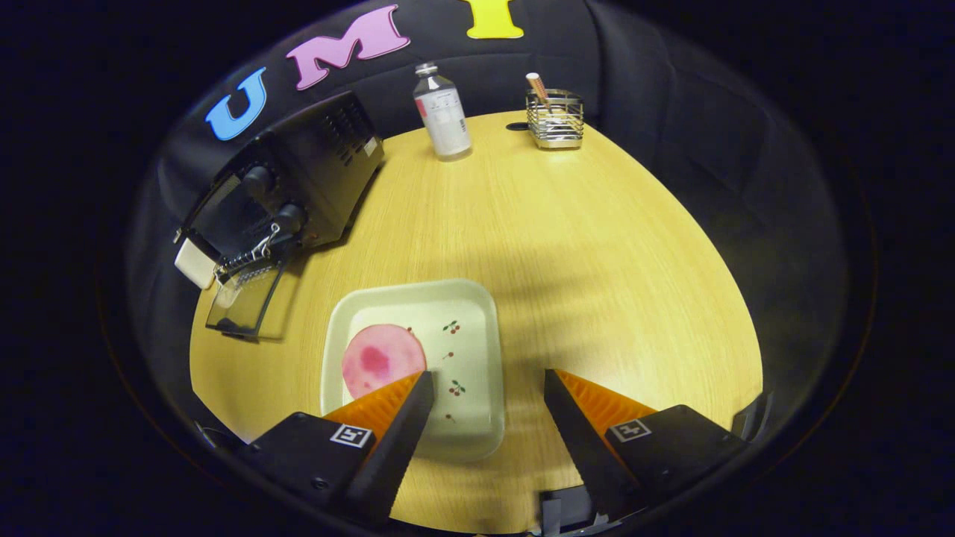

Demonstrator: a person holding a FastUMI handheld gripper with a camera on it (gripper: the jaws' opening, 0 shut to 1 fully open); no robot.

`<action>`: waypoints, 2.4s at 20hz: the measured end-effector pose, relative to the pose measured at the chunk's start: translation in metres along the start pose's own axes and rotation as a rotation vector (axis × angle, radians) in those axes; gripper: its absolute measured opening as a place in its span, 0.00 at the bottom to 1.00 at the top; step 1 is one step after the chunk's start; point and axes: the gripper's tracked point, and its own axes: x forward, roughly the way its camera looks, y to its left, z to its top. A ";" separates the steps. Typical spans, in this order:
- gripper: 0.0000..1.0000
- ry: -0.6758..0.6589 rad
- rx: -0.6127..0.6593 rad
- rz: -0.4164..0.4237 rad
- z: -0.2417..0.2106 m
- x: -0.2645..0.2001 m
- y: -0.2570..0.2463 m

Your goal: Open the toaster oven, put the food inside, and close the toaster oven door.

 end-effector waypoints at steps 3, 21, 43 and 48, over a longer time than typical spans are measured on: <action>0.92 0.034 -0.052 -0.020 -0.007 0.005 0.008; 0.08 0.100 0.146 0.021 -0.010 0.007 0.019; 0.06 -0.162 0.855 0.131 0.020 -0.096 0.096; 0.06 -0.177 0.848 0.199 0.025 -0.099 0.164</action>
